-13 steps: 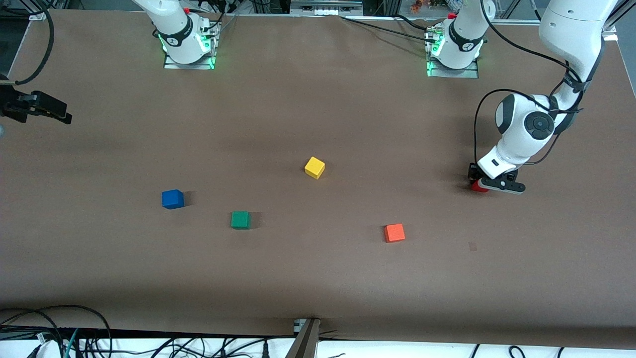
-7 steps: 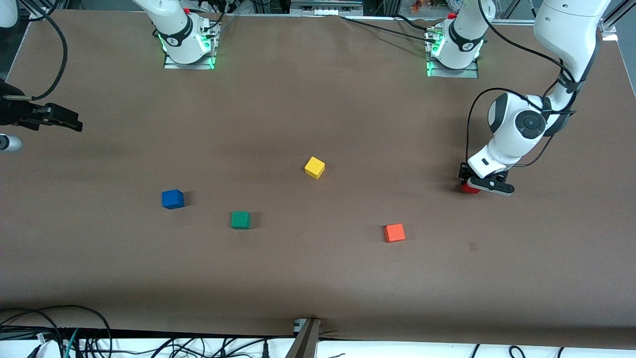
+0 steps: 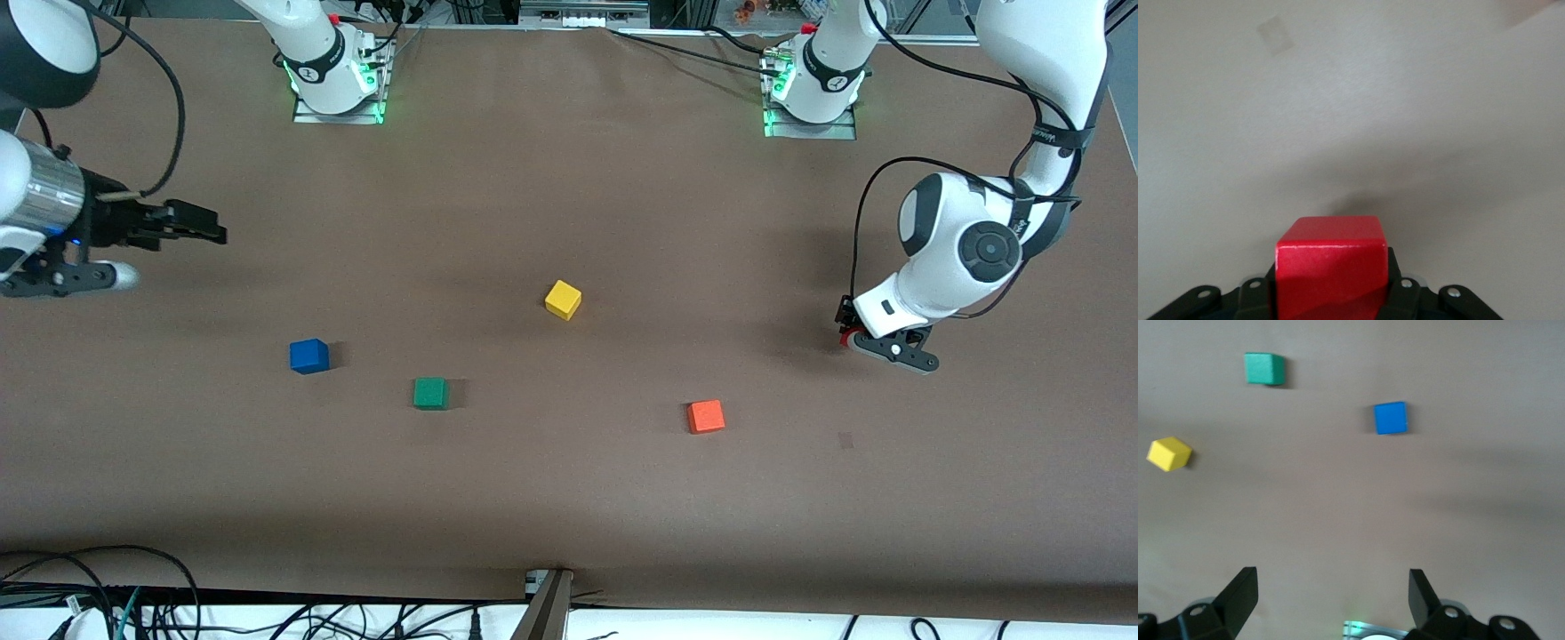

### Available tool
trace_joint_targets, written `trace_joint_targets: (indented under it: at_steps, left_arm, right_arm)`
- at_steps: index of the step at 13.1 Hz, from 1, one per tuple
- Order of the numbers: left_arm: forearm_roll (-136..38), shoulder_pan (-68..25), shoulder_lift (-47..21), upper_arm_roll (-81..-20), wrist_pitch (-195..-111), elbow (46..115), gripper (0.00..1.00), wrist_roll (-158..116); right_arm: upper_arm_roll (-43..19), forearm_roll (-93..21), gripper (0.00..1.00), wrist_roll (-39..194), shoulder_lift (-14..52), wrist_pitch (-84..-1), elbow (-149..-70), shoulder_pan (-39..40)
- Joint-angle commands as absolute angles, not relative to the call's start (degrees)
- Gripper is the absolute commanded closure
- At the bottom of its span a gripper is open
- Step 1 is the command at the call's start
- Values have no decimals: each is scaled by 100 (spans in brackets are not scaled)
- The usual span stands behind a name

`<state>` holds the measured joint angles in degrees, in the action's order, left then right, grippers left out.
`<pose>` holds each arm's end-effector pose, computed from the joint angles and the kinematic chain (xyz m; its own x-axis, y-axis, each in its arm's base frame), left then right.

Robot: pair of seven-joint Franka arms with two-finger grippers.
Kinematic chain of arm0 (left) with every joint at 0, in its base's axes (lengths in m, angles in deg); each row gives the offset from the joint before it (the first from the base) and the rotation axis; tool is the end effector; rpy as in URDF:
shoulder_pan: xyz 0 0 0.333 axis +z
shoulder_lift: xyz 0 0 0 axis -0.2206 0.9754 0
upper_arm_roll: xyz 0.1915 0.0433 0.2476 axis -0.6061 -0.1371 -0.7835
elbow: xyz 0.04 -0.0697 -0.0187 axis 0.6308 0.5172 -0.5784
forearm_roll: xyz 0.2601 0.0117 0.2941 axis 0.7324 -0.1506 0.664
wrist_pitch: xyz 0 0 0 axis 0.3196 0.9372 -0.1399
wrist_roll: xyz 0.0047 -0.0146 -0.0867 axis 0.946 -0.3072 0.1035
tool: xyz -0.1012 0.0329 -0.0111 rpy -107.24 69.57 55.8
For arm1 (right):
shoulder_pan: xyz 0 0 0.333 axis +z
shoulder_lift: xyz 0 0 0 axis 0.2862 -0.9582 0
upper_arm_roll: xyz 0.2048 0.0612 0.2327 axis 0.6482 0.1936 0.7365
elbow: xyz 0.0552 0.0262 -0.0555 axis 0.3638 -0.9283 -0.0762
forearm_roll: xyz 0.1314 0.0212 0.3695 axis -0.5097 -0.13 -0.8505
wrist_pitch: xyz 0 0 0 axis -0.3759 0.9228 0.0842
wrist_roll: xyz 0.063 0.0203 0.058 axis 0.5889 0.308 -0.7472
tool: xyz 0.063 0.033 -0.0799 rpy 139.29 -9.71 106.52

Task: Pass red block to right arm, stack on blue
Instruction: 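Carry the red cube toward center while the right gripper approaches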

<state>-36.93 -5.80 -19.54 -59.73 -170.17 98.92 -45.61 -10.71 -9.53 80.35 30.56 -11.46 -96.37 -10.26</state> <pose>0.5842 -0.0169 0.2705 0.9290 -0.3677 -0.0424 -0.3667 -0.9299 0.0288 0.5980 0.0471 0.5344 0.9714 0.0906 -0.2194 0.0527 -0.9836 -0.1727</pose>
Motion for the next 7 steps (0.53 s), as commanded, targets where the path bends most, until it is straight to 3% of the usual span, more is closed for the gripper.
trace_joint_targets:
  at_steps: [1,7]
  left_arm:
    - [-4487,-370,-1926,-5926,-16375,9308,100,-5682]
    - [-7184,-237,-1777,-5926,-16171,9034,100,-8387]
  right_arm:
    - [-1086,-1430,0,8003,2808,-1111,-9635,-890]
    - [-1086,-3108,0,7976,2105,-1181,-9635,-810]
